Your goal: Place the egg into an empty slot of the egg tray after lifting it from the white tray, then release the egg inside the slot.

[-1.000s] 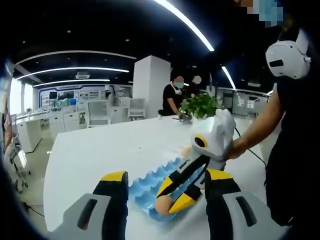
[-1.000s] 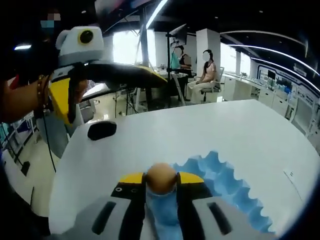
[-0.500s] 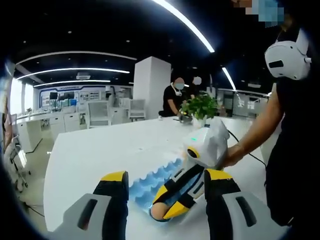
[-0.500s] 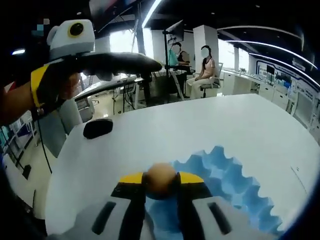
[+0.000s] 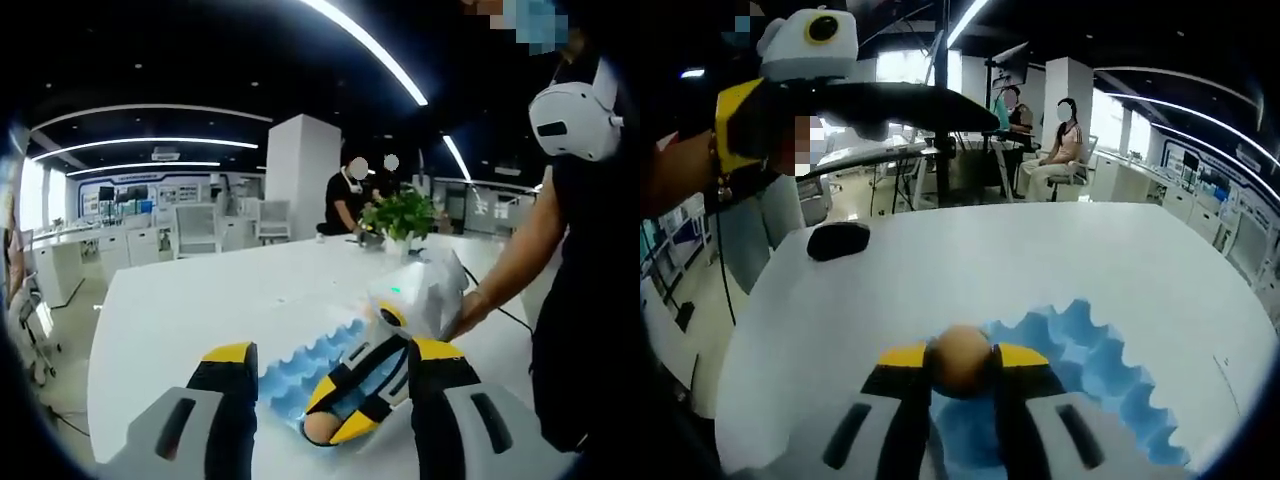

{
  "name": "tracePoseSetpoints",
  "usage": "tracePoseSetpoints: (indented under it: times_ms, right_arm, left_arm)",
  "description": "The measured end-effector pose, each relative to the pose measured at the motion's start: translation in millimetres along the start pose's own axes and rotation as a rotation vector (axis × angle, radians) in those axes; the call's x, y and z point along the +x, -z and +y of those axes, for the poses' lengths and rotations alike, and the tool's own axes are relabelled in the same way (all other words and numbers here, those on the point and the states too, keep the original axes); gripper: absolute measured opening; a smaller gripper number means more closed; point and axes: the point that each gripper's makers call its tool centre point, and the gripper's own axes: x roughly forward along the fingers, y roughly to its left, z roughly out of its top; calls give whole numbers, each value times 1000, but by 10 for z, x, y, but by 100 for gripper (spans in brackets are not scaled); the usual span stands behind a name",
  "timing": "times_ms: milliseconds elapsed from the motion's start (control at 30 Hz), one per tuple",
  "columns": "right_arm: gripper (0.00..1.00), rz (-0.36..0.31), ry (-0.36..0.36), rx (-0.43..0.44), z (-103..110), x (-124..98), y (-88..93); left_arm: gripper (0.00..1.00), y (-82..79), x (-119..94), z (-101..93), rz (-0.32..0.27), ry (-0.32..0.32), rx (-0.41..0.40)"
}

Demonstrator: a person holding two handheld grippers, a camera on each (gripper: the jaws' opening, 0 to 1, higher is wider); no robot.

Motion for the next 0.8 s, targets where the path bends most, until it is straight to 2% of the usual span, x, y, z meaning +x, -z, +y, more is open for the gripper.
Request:
tracePoseSetpoints:
  times_ms: [167, 267, 800]
  right_arm:
    - [24, 1, -7, -17, 9, 0, 1]
    - [24, -2, -12, 3, 9, -9, -2]
    - [25, -83, 22, 20, -94, -224, -121]
  left_arm:
    - [61, 9, -3, -4, 6, -2, 1]
    - [61, -8, -1, -8, -1, -4, -1]
    - [63, -73, 1, -17, -14, -4, 9]
